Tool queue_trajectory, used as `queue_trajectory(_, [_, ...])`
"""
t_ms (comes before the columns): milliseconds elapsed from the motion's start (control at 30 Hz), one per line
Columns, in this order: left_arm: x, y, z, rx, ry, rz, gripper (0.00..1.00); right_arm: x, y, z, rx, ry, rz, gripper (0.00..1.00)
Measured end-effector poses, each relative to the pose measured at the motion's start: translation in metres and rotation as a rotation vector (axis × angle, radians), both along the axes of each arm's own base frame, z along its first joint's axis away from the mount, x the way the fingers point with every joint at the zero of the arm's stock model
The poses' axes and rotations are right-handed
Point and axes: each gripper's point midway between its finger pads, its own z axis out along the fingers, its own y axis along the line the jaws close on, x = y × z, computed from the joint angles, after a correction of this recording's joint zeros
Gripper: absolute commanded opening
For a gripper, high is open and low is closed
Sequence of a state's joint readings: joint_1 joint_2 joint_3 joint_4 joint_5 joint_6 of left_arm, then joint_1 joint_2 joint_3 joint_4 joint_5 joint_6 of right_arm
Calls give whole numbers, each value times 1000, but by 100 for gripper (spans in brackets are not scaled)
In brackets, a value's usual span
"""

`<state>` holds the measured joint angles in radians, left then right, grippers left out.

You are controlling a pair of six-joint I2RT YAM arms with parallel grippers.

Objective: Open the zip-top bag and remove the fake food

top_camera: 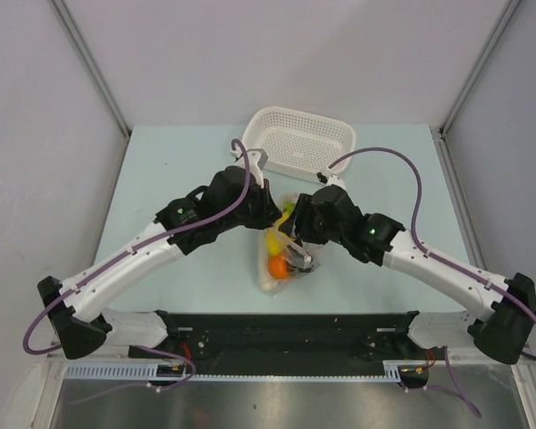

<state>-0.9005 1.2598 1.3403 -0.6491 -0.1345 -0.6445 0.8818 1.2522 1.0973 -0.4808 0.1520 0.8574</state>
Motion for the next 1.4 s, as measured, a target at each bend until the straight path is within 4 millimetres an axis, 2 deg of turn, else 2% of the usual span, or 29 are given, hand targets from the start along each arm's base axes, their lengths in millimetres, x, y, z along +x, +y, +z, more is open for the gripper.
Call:
queue_trajectory(233, [0,20,-3,58,-6,39,0,-22,7,32,-121,-160,101,0])
queue_trajectory(433, [-1,37,8,74,-30,88,0,-46,18,59,-244,-349,220,0])
queue_trajectory(533, [0,40,10,77,-36,98,1,-54,14,76,-265,-458,253,0])
queue_trajectory(600, [-1,42,7,84,-26,111,0,-57,2,92,-250,-514,237,0])
queue_trajectory(667, [-2,44,5,86,-11,125,0,-53,-15,122,-191,-576,173,0])
queue_trajectory(767, [-2,48,0,80,9,156,0,-42,-50,169,-77,-649,16,0])
queue_trajectory(800, [-3,49,-2,80,17,161,0,-38,-60,179,-51,-664,-27,0])
queue_trajectory(900, [-6,51,-5,83,29,168,0,-12,-95,201,-5,-677,-208,0])
queue_trajectory(933, [-6,51,-5,81,30,169,0,3,-109,206,2,-671,-287,0])
queue_trajectory(1033, [-8,54,-2,75,23,169,0,51,-137,201,12,-637,-448,0])
queue_trajectory(1133, [-9,56,2,70,14,165,0,106,-157,174,10,-570,-557,0])
queue_trajectory(1267, [-12,56,3,57,16,156,0,172,-152,109,-13,-430,-557,0])
queue_trajectory(1333, [-15,56,1,49,21,149,0,203,-149,65,-34,-343,-541,1])
queue_trajectory(1400, [-17,56,-1,45,24,143,0,225,-148,24,-59,-259,-530,4])
